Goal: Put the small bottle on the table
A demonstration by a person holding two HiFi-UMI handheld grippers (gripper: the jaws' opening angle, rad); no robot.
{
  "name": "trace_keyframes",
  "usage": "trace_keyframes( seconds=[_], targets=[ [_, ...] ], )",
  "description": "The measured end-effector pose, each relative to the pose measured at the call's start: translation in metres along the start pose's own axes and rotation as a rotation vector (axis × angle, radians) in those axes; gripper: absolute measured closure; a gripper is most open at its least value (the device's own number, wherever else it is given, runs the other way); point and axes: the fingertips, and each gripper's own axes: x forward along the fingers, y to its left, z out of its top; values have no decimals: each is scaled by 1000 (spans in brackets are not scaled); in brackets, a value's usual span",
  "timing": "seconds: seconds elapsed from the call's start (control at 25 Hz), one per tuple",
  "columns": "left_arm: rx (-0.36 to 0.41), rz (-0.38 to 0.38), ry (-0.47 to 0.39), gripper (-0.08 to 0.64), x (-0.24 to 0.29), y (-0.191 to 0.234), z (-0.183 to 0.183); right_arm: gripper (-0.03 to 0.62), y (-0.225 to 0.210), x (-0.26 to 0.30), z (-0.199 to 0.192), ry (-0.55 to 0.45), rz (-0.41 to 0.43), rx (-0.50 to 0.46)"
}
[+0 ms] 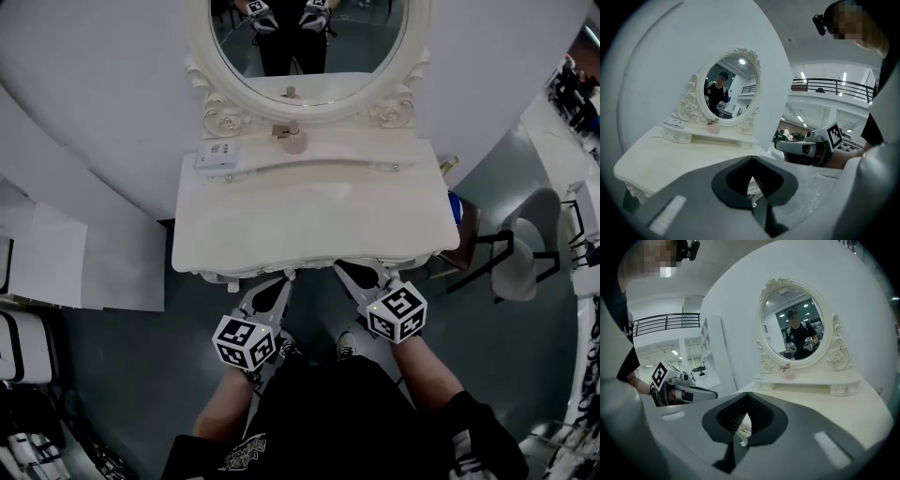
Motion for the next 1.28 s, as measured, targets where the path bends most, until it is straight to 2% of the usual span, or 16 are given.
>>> trace_keyframes(
  seconds=[0.28,0.64,0.96,1.28],
  targets=[
    [41,54,-28,558,0,-47,-2,568,-1,-38,-3,-26,76,7],
    [13,120,-58,558,1,-88,-21,568,3,-71,-10,-16,167,-31],
    [-16,146,-51,558,11,-111,-39,569,-5,-89,-27,6,209,-36],
    [20,132,-18,558,21,-130,-41,569,-16,-105,-27,-18,201,-25]
  ],
)
